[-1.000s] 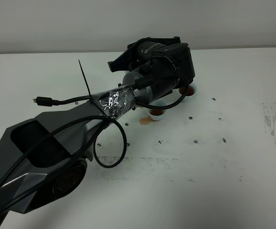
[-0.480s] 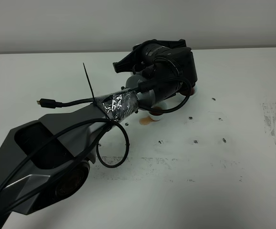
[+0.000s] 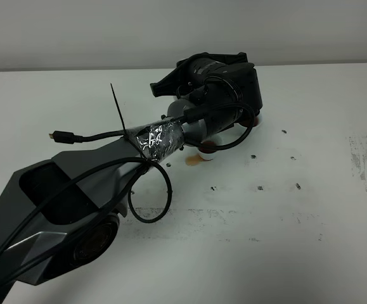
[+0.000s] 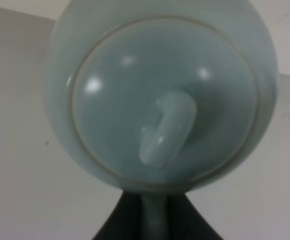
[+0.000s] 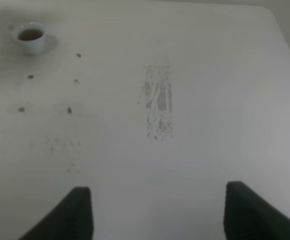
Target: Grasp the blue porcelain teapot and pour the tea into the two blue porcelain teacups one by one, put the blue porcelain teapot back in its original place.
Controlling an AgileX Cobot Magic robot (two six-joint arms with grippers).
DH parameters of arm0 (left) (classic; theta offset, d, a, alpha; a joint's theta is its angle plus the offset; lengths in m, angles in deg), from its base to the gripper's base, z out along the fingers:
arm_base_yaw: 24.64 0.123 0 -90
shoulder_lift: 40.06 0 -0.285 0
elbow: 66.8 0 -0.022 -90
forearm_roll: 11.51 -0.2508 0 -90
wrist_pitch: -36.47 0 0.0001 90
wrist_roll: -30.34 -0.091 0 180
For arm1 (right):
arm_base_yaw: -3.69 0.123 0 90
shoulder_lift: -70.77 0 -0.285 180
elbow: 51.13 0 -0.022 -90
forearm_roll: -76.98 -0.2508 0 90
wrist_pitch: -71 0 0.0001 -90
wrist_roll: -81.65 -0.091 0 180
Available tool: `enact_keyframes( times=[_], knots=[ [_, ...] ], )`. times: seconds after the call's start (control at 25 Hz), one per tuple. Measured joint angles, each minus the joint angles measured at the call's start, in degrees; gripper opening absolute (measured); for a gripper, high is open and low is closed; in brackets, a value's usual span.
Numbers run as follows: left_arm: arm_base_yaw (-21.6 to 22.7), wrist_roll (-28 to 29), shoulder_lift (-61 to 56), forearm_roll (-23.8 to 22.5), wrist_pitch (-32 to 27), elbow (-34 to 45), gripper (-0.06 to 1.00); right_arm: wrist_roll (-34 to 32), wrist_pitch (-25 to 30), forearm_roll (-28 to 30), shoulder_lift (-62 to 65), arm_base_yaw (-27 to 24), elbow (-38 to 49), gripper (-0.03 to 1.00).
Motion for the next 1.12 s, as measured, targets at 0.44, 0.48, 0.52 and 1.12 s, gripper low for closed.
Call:
enact_keyframes(
  times=[0.44,0.48,0.52,1.12],
  knots=[
    [0.0,0.0,0.0,0.67,-0.05,0.0,0.01,0.0,0.0,0.0,0.0,0.0,0.0,0.54],
    [0.0,0.0,0.0,0.94,-0.05,0.0,0.01,0.0,0.0,0.0,0.0,0.0,0.0,0.54],
    [0.0,0.0,0.0,1.16,-0.05,0.0,0.01,0.0,0.0,0.0,0.0,0.0,0.0,0.54],
    [0.0,1.24,0.0,2.75,-1.17,0.0,0.01,0.0,0.0,0.0,0.0,0.0,0.0,0.54]
  ],
)
